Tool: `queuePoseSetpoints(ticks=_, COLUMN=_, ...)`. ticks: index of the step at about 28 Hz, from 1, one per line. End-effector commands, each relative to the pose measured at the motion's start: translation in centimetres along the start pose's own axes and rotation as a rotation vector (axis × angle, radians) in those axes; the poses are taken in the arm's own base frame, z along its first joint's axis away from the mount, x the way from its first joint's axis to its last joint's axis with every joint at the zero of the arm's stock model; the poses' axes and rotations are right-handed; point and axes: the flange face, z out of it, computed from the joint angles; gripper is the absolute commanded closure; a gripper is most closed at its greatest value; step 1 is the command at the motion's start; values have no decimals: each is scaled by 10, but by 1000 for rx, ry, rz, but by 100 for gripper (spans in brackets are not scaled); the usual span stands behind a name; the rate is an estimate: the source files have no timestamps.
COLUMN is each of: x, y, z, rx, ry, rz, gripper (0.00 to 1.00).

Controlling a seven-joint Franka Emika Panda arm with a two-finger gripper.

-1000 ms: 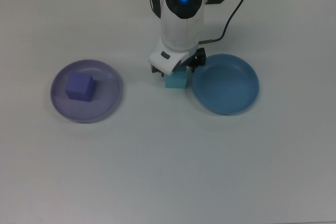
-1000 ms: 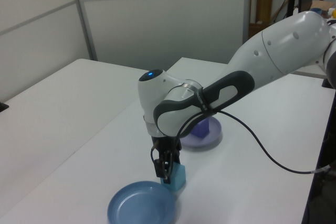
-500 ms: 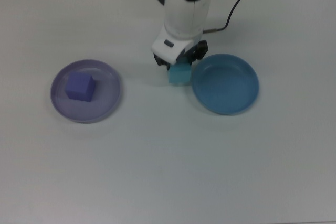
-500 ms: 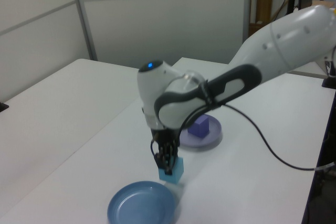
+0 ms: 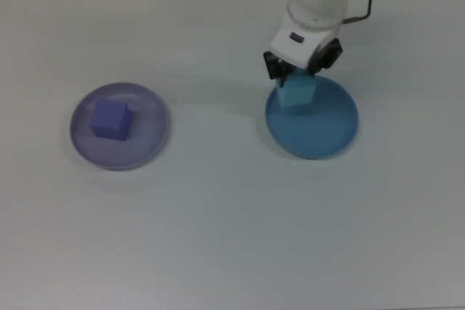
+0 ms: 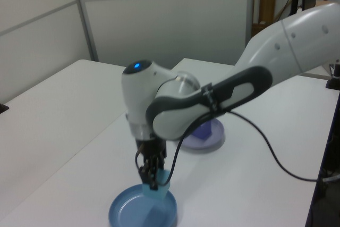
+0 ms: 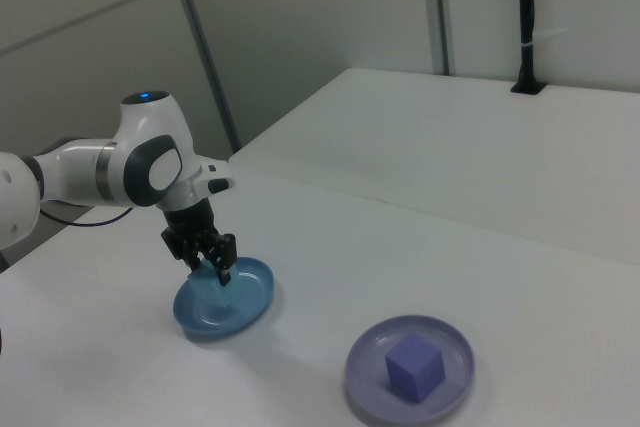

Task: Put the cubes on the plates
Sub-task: 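Carry the light-blue cube onto the blue plate and lower it, then release the light-blue cube and raise the gripper above the table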

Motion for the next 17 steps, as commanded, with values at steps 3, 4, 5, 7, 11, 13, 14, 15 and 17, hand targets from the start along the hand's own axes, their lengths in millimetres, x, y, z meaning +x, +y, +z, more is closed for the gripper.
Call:
queuePoseSetpoints(ticks=3, x=15, y=-1, z=15, rx=-3, ry=28, rz=19, gripper=13)
queuePoseSetpoints(ticks=4, x=16, y=-1, z=16, rx=-3, ry=28, rz=23, gripper=0)
queuePoseSetpoints(ticks=5, x=16, y=0, z=15, rx=-4, ry=30, rz=29, gripper=0)
queuePoseSetpoints(ticks=7, x=16, y=1, z=15, rx=-5, ry=33, rz=34, gripper=0)
queuePoseSetpoints(ticks=11, x=16, y=1, z=9, rx=3, ry=40, rz=41, gripper=0)
queuePoseSetpoints(ticks=13, x=15, y=1, z=3, rx=4, ry=47, rz=48, gripper=0)
queuePoseSetpoints(ticks=14, x=15, y=1, z=-7, rx=5, ry=59, rz=67, gripper=0)
queuePoseSetpoints(ticks=15, x=14, y=1, z=-14, rx=6, ry=67, rz=73, gripper=0)
queuePoseSetpoints(ticks=17, x=10, y=9, z=-32, rx=4, ry=85, rz=87, gripper=0)
